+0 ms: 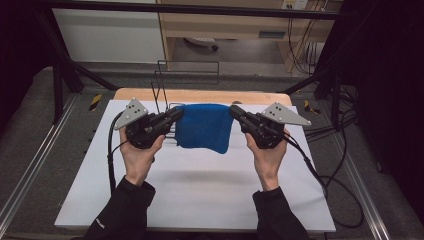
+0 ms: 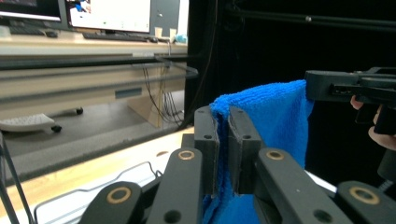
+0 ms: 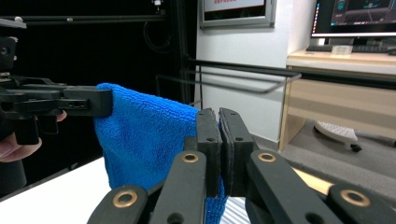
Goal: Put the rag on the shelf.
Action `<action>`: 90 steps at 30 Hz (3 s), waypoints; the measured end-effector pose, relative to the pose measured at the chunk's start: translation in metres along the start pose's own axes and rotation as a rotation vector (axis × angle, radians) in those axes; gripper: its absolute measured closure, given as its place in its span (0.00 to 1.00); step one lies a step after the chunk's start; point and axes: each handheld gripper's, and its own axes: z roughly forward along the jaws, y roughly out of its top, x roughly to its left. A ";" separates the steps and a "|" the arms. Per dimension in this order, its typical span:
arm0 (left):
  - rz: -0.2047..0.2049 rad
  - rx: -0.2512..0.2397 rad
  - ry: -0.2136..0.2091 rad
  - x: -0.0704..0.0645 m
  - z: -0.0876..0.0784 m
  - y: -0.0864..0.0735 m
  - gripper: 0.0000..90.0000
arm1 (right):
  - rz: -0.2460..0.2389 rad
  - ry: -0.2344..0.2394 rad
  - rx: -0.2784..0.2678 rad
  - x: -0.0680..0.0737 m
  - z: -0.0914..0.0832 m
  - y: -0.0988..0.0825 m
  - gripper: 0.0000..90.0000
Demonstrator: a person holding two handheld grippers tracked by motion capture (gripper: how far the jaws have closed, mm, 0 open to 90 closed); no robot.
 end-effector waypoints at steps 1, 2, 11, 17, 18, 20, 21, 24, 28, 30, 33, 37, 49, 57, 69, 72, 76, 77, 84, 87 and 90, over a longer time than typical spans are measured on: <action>0.005 -0.002 0.004 0.001 0.000 0.002 0.93 | -0.001 -0.001 -0.007 0.000 0.001 0.002 0.98; 0.002 -0.010 0.004 0.001 0.001 0.004 0.93 | -0.006 -0.001 -0.011 0.000 0.002 0.005 0.98; -0.005 -0.062 0.027 0.010 0.002 0.017 0.93 | -0.029 -0.003 -0.042 0.000 0.015 0.020 0.98; -0.009 -0.094 0.040 0.016 0.004 0.026 0.93 | -0.037 -0.004 -0.065 0.001 0.023 0.030 0.98; -0.005 -0.099 0.044 0.017 0.004 0.028 0.93 | -0.037 -0.004 -0.071 0.000 0.025 0.032 0.98; 0.000 -0.114 0.046 0.019 0.003 0.032 0.93 | -0.041 -0.006 -0.081 0.000 0.027 0.036 0.98; 0.000 -0.117 0.049 0.020 0.003 0.034 0.93 | -0.039 -0.007 -0.087 0.000 0.028 0.039 0.98; -0.004 -0.131 0.052 0.023 0.004 0.039 0.94 | -0.050 -0.007 -0.096 -0.001 0.033 0.045 0.98; -0.003 -0.144 0.062 0.027 0.004 0.047 0.94 | -0.063 -0.010 -0.106 0.000 0.037 0.054 0.98; -0.003 -0.150 0.065 0.029 0.004 0.050 0.94 | -0.072 -0.010 -0.109 0.000 0.041 0.060 0.98; 0.002 -0.160 0.073 0.031 0.005 0.057 0.94 | -0.078 -0.011 -0.115 0.000 0.044 0.067 0.98; 0.011 -0.168 0.081 0.034 0.005 0.067 0.94 | -0.089 -0.012 -0.125 0.000 0.048 0.078 0.98; 0.046 -0.179 0.110 0.040 0.010 0.097 0.94 | -0.092 -0.019 -0.139 -0.003 0.058 0.106 0.98; 0.049 -0.195 0.129 0.047 0.015 0.113 0.94 | -0.084 -0.021 -0.146 -0.009 0.073 0.119 0.98; 0.053 -0.177 0.164 0.066 0.026 0.127 0.94 | -0.076 -0.024 -0.134 -0.021 0.096 0.129 0.98; 0.041 -0.180 0.164 0.069 0.031 0.127 0.94 | -0.073 -0.032 -0.131 -0.024 0.100 0.130 0.98; 0.033 -0.178 0.162 0.074 0.038 0.126 0.94 | -0.077 -0.043 -0.127 -0.028 0.104 0.130 0.98; 0.032 -0.178 0.164 0.075 0.040 0.125 0.94 | -0.080 -0.047 -0.125 -0.030 0.105 0.131 0.98; 0.035 -0.183 0.171 0.083 0.051 0.121 0.94 | -0.077 -0.055 -0.117 -0.041 0.117 0.129 0.98; 0.034 -0.192 0.172 0.088 0.055 0.119 0.94 | -0.083 -0.053 -0.118 -0.045 0.122 0.128 0.98; 0.026 -0.193 0.174 0.092 0.059 0.116 0.94 | -0.088 -0.054 -0.116 -0.048 0.126 0.127 0.98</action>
